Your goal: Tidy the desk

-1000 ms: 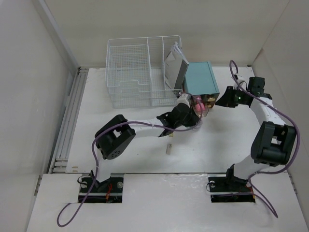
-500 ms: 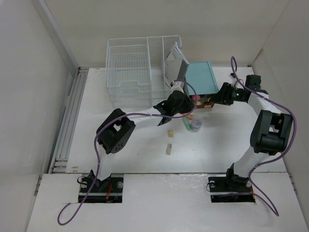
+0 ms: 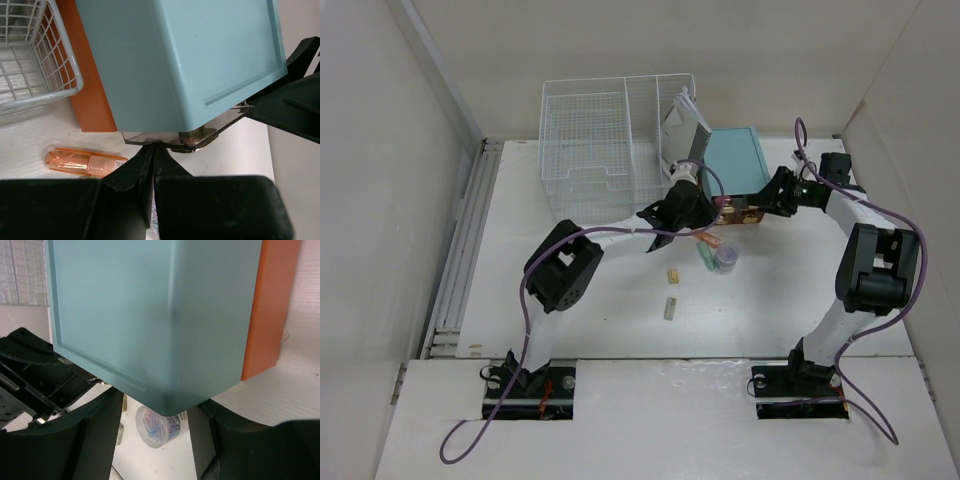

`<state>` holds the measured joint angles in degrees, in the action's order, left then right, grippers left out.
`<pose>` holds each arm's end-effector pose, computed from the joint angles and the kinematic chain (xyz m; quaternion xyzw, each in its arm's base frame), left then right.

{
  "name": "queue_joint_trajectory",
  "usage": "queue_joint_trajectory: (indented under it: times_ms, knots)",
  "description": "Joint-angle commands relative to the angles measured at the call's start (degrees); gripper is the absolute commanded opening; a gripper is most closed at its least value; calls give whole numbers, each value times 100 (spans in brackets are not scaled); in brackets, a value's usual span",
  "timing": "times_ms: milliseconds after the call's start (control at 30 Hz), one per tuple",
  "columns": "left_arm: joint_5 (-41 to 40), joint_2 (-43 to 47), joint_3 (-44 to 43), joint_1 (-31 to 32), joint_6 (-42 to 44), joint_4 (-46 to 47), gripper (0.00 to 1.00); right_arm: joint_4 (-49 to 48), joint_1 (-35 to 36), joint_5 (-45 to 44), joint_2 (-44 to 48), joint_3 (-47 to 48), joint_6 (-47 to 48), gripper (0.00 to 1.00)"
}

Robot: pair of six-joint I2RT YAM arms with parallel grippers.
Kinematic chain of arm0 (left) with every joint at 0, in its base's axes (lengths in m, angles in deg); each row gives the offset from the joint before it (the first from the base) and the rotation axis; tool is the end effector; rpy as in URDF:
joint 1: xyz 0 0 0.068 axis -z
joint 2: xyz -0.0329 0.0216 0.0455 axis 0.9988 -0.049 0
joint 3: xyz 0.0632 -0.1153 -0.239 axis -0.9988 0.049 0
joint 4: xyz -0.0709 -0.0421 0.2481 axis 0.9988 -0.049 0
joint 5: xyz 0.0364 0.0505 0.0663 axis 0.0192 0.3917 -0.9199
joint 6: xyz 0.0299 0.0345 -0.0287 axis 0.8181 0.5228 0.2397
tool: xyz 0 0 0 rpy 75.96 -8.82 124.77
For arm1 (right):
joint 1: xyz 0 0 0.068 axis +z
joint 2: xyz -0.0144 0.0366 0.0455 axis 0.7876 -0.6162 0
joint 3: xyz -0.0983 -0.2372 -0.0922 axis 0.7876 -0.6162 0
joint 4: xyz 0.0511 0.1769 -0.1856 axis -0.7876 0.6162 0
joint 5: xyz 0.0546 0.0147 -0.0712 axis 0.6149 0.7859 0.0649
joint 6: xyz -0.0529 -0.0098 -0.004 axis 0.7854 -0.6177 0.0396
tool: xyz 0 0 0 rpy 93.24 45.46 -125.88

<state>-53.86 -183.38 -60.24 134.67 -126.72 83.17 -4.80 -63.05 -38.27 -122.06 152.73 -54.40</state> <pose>0.3275 -0.3557 0.2161 0.0004 0.8032 -0.4274 0.4150 0.3743 -0.0458 0.2243 0.0385 0.8663 0.3981 0.2993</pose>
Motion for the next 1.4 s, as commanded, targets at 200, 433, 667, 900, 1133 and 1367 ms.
queue_joint_trajectory:
  times_ms: [200,433,667,900,1133,1367]
  knots:
    - [-74,-86,-536,-99,102,69,0,-1032,318,-489,257,-251,-540,42]
    - [-74,-86,-458,-99,155,-2,0,-813,318,-542,670,-690,-364,24]
    - [-74,20,-326,-99,155,51,0,-181,187,-595,1232,-1288,356,24]
    - [-74,20,-326,-99,155,-2,0,522,-208,-472,1628,-1578,1156,24]
    - [-74,20,-431,-99,207,-116,0,1155,-385,-288,1734,-1710,1745,25]
    - [-127,20,-484,-152,207,-230,0,1657,-438,-58,1901,-1763,2264,38]
